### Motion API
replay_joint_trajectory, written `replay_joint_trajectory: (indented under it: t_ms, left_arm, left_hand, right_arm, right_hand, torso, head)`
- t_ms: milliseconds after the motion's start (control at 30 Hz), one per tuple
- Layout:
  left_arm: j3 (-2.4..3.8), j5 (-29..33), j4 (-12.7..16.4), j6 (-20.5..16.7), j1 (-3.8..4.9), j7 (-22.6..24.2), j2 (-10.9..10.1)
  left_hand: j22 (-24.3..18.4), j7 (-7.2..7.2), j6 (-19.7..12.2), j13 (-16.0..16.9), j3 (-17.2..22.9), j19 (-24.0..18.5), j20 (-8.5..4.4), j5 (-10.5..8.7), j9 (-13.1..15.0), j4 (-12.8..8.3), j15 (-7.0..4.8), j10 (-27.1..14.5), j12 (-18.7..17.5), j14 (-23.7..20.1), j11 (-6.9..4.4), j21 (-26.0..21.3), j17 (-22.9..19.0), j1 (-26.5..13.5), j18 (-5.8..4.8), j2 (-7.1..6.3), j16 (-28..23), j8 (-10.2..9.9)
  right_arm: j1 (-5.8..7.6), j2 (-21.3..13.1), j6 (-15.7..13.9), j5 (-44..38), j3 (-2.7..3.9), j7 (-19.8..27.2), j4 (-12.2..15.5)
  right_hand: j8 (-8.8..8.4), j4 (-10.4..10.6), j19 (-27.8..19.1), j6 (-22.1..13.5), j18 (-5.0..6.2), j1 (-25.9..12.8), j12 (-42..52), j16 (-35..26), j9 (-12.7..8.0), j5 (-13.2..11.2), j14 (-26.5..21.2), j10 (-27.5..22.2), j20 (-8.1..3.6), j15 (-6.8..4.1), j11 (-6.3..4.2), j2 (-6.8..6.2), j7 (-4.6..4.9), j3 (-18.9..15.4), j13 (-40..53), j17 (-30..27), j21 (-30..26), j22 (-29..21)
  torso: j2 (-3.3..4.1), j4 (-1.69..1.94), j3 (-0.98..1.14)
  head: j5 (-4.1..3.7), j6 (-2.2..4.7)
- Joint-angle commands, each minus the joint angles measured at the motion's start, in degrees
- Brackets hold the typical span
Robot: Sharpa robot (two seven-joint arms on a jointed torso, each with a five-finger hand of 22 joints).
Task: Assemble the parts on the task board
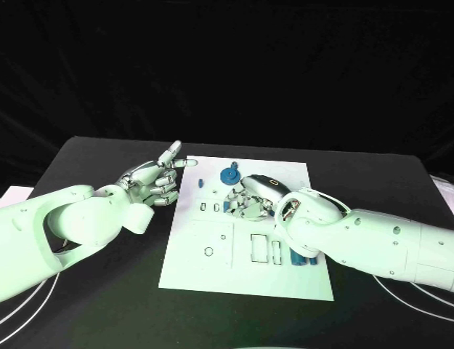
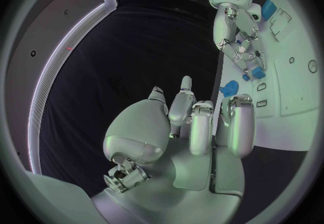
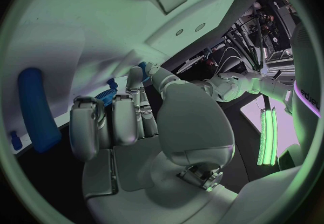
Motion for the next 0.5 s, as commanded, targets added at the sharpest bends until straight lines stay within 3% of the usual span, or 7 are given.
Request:
replay_joint_trajectory:
  t_ms: [33, 500]
  left_arm:
    - [0.05, -0.21, 0.06, 1.15, 0.08, 0.09, 0.1]
    - [0.05, -0.21, 0.01, 1.39, 0.08, -0.12, 0.1]
  left_hand:
    - [7.72, 0.02, -0.19, 0.05, -0.15, 2.16, 0.56, 0.14, 0.05, -0.34, 0.49, -0.36, 0.15, 6.03, 0.0, -0.17, 15.08, 0.65, -0.51, -0.05, 0.14, -0.24]
    - [7.67, 0.02, -0.19, 0.02, -0.16, 2.13, 0.56, 0.12, 0.06, -0.35, 0.49, -0.38, 0.12, 6.03, 0.0, -0.2, 15.08, 0.65, -0.49, -0.05, 0.14, -0.25]
  right_arm:
    - [-0.04, 0.02, -0.07, -0.57, -0.01, -0.08, 0.14]
    - [-0.04, 0.01, -0.16, -0.87, -0.02, -0.43, 0.16]
  right_hand:
    - [-0.19, -0.01, -0.49, -0.21, -0.08, -0.1, -0.39, -0.2, -0.05, 0.13, 2.64, -0.57, 0.07, 0.36, 0.0, -0.56, 0.16, -0.47, -0.05, -0.06, -0.22, 2.88]
    - [-0.7, 0.29, -0.99, -1.46, 0.08, -0.53, -1.98, -1.39, -0.22, 0.21, 2.29, -1.57, 0.34, 0.67, 0.36, -1.4, 0.56, -1.28, -1.15, -1.1, -0.7, 2.18]
  torso:
    - [-0.01, 0.02, -0.01]
    - [0.01, 0.0, -0.01]
  head:
    - [-0.02, -0.1]
    - [-0.11, -0.31]
